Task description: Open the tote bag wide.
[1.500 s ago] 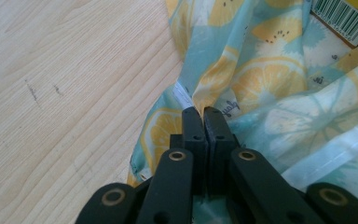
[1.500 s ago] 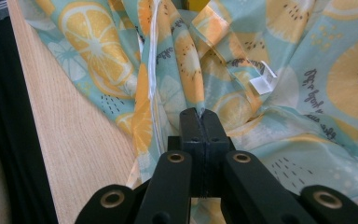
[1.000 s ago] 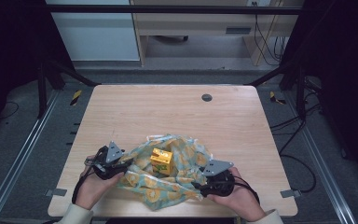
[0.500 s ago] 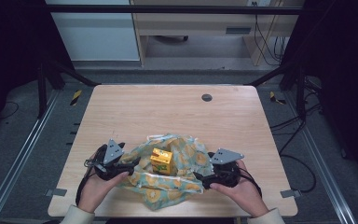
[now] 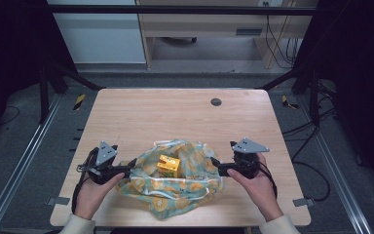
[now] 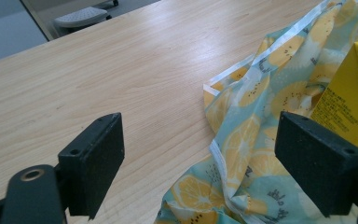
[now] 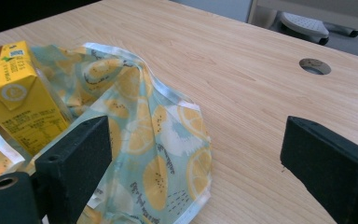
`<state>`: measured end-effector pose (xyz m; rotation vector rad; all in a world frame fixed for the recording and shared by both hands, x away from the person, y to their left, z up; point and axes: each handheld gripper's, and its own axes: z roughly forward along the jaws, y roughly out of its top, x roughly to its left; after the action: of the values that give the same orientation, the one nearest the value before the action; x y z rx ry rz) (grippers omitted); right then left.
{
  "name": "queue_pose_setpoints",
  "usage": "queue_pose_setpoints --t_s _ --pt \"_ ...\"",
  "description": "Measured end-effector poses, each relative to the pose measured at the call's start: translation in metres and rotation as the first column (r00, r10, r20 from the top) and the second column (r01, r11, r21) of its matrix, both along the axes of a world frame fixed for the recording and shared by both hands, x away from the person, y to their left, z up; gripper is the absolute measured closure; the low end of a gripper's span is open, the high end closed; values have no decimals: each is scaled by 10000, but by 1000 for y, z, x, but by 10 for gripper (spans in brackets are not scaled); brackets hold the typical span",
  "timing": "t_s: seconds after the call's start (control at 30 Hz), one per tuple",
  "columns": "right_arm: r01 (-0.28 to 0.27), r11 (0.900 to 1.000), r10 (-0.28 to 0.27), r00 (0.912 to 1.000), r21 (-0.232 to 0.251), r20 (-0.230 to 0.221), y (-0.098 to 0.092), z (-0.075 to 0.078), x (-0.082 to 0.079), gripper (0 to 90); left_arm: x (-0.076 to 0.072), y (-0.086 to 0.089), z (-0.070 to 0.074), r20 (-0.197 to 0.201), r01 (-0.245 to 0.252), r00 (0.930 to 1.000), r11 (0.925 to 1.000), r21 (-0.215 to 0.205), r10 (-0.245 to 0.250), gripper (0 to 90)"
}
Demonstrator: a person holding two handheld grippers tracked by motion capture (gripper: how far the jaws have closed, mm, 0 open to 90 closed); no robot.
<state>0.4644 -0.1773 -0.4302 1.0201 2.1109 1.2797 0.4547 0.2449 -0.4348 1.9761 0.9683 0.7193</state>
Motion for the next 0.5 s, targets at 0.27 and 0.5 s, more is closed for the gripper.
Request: queue_pose_setpoints --t_s 0.27,0.5 --pt "1090 9926 -1097 9939 -534 -92 -18 -11 15 91 8 27 -1 -221 -713 9972 9974 -50 712 139" --pt "1972 9798 -1981 9797 -328 -291 -50 -19 19 68 17 62 -10 -457 -1552 9869 9878 -124 1545 99"
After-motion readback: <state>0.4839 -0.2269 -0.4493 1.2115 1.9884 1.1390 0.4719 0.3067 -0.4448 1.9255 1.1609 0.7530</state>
